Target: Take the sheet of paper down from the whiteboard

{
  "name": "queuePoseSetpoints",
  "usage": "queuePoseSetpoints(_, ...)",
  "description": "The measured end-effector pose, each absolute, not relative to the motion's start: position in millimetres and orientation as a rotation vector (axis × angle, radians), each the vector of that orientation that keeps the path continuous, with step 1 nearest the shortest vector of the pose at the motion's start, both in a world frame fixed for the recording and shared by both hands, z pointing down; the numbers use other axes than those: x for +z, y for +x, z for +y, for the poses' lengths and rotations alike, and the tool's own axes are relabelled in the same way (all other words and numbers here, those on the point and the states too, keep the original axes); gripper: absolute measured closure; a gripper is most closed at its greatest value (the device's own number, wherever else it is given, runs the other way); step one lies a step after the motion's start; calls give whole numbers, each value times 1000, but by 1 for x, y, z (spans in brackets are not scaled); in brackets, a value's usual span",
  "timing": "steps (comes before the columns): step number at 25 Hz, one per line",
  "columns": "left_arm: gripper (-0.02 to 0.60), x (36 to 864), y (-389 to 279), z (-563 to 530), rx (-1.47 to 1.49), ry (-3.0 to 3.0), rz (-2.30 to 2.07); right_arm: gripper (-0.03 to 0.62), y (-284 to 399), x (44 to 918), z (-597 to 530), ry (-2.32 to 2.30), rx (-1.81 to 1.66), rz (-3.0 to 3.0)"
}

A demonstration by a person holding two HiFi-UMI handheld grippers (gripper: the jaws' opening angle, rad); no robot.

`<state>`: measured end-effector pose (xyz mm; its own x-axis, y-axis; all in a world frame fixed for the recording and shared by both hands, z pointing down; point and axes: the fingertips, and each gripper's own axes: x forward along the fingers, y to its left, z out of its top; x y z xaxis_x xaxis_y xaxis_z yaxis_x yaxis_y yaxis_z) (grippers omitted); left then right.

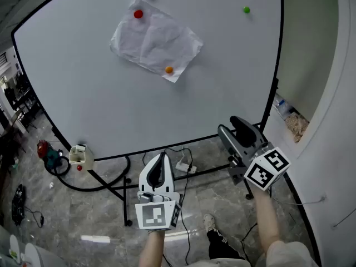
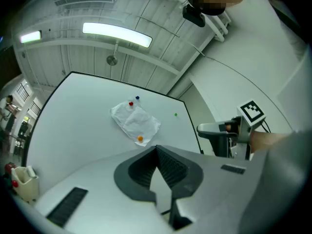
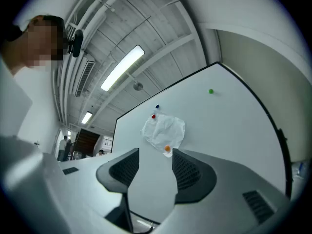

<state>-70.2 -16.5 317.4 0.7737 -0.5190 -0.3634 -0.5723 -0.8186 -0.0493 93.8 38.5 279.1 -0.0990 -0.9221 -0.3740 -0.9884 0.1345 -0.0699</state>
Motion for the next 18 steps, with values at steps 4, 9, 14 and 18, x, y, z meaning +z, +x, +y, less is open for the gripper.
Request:
queuePoseSetpoints(4, 540, 289, -3, -82, 587, -2761, 869, 398, 166, 234, -44, -1783, 380, 2178)
queuePoseSetpoints(9, 538, 253, 73, -162, 554, -2725, 888, 399, 226, 186, -133, -1627, 380, 2261)
queuePoseSetpoints(14, 472, 219, 105, -207, 529, -2611, 903, 403, 231, 163, -179, -1523, 436, 2328)
queuePoseSetpoints(18, 469, 211, 120, -232, 287, -2423, 918, 576, 229, 159, -185, -1497, 485, 2305)
